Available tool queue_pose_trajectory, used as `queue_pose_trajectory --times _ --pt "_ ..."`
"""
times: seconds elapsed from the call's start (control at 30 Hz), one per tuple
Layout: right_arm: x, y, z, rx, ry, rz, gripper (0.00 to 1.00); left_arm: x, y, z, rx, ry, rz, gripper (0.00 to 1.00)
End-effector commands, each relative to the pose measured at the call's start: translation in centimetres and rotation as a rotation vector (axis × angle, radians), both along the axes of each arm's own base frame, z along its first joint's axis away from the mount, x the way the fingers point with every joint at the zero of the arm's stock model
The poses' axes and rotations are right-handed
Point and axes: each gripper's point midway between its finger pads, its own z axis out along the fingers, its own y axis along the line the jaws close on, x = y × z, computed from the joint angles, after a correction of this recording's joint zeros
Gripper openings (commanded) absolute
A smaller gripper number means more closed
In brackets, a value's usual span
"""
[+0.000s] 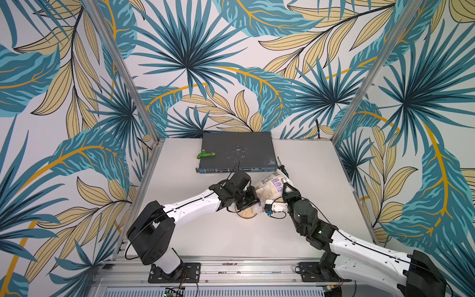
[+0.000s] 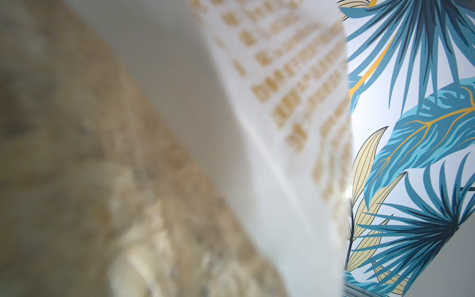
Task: Pour the oats into the breakfast bowl
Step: Pour the oats into the bowl.
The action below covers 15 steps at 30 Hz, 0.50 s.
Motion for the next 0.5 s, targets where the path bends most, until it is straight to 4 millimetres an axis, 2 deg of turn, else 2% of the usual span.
queue_pose_trajectory --times 0.0,0.23,0.47 --pt "0.0 -1.5 7.1 0.407 -0.155 -0.060 0.00 0.8 2.4 -2.3 0.134 0.022 0.062 0.00" --pt "0.3 -2.4 5.1 0.427 -0.109 -0.090 0.00 1.1 2.3 -1.9 0.147 0.013 0.057 0.00" --pt "0.7 -3.0 3.9 0.474 -0.063 -0.122 0.00 1.5 1.8 -1.0 0.133 0.003 0.049 0.00"
